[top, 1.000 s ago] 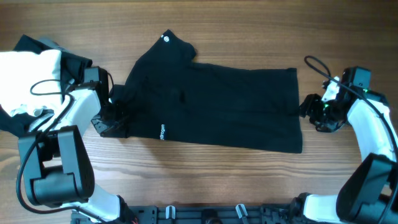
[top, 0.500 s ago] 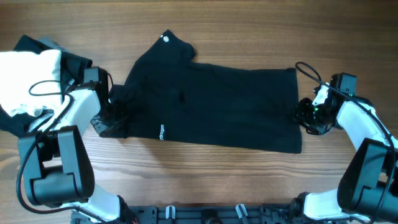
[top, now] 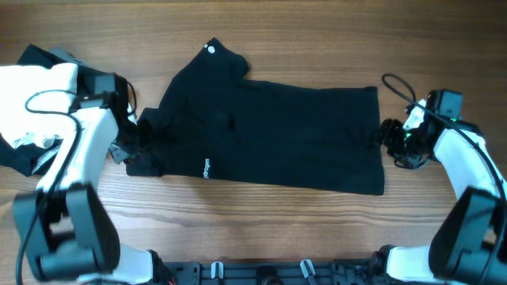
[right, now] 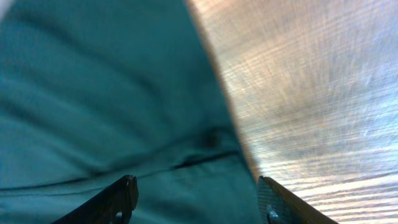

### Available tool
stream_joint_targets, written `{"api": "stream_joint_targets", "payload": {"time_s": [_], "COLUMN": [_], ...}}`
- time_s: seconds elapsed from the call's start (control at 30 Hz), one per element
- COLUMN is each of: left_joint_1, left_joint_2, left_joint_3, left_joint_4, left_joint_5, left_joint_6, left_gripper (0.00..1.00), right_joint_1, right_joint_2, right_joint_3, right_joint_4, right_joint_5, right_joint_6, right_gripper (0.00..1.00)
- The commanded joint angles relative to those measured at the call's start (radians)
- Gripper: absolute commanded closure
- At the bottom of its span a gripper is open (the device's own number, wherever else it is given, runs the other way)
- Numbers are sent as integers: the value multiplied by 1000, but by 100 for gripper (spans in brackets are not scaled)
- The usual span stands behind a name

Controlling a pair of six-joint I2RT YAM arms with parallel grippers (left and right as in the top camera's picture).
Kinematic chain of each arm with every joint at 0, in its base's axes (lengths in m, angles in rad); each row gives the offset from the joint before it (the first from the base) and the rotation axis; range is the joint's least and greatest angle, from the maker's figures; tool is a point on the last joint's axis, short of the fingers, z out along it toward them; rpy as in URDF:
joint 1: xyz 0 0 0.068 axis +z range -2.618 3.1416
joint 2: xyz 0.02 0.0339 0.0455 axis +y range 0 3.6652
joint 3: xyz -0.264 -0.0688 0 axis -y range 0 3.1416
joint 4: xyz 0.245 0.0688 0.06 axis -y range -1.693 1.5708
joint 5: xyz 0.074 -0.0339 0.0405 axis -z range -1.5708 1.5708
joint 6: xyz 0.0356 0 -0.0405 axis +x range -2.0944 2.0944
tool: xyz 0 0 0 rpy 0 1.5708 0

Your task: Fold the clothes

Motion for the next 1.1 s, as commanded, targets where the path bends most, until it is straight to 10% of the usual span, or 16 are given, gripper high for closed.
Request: {"api": "stream_joint_targets", "payload": {"time_s": [0.0, 0.33, 1.07], "left_joint_1": [-13, -158, -254], "left_joint_2": [-132, -89, 609], "left_joint_3": [88, 334, 386], "left_joint_4": [-2, 272, 1059], "left_joint_5": [140, 154, 154], "left_joint_6": [115, 140, 141], "left_gripper": [48, 34, 24], "right_joint_1": [0, 0, 0], "right_joint_2": [-120, -172, -19], "right_joint_3": [102, 357, 354], "right_joint_4": [-40, 17, -47], "right_joint_5": [-58, -152, -206], "right_joint_6": [-58, -8, -7], "right_gripper": [34, 33, 29]}}
